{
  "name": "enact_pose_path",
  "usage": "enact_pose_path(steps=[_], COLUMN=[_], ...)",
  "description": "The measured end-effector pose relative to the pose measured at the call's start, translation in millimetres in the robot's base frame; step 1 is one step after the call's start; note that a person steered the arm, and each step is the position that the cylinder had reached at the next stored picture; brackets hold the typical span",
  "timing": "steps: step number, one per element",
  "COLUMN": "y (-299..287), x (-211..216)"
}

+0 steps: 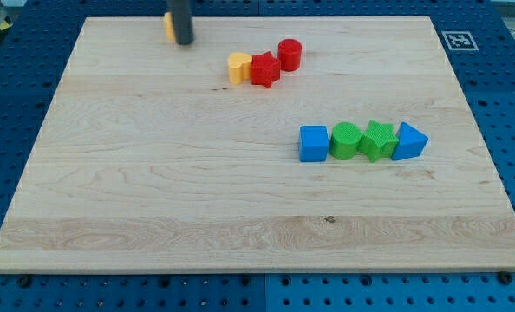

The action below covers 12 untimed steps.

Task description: Push the yellow hexagon towards the down

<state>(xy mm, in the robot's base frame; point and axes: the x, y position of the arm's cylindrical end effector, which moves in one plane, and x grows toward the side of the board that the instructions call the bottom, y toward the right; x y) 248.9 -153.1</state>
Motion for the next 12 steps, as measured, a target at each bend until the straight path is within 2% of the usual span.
enact_pose_path(steps=[1, 2, 3, 4, 5, 7, 8, 9, 10, 12], y=[-65, -79, -50, -9, 18, 10, 9, 3, 25, 34], x=[-1, -31, -57, -56, -43, 31, 6, -40, -57, -10])
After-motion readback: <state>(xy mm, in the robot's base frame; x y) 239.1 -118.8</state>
